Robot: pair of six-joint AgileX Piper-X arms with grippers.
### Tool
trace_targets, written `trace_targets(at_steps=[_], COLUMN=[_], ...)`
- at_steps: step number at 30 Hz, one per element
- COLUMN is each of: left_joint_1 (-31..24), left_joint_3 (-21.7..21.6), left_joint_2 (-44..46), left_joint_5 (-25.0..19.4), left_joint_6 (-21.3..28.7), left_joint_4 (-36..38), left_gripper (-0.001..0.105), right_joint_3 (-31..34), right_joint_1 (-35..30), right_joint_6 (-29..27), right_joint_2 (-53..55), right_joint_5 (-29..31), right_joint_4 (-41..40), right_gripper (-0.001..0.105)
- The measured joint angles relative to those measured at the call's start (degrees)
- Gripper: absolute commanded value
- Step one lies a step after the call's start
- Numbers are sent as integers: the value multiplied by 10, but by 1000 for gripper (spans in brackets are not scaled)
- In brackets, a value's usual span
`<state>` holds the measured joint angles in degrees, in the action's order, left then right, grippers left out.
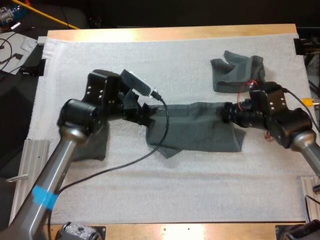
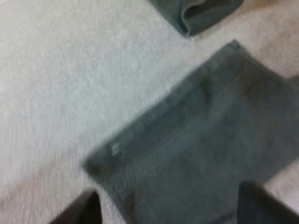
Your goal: Pick towel from pile, fold and stack
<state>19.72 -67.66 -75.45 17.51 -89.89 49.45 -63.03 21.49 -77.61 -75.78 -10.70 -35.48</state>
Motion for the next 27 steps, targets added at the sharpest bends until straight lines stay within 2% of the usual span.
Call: trace_targets(at_steps=[6,9,22,27], left_joint_1=[0,0,0,0], left_joint_3=[0,1,1,22], left_joint_2=[95,101,231,247], left_joint_5=[0,0,0,12], left_joint_6=[-23,-24,-54,-58], left_joint_4=[83,91,212,224], left_gripper=[59,59,60,60], right_joint_3=[0,0,0,0], right_joint_1=[4,4,4,4], right_joint_6=[-41,-41,-57,-68], right_joint_2=[78,83,192,194], right_joint_5=[9,12,29,51], right_joint_4=[-106,-116,-269,-300], right_gripper=[64,65,65,65])
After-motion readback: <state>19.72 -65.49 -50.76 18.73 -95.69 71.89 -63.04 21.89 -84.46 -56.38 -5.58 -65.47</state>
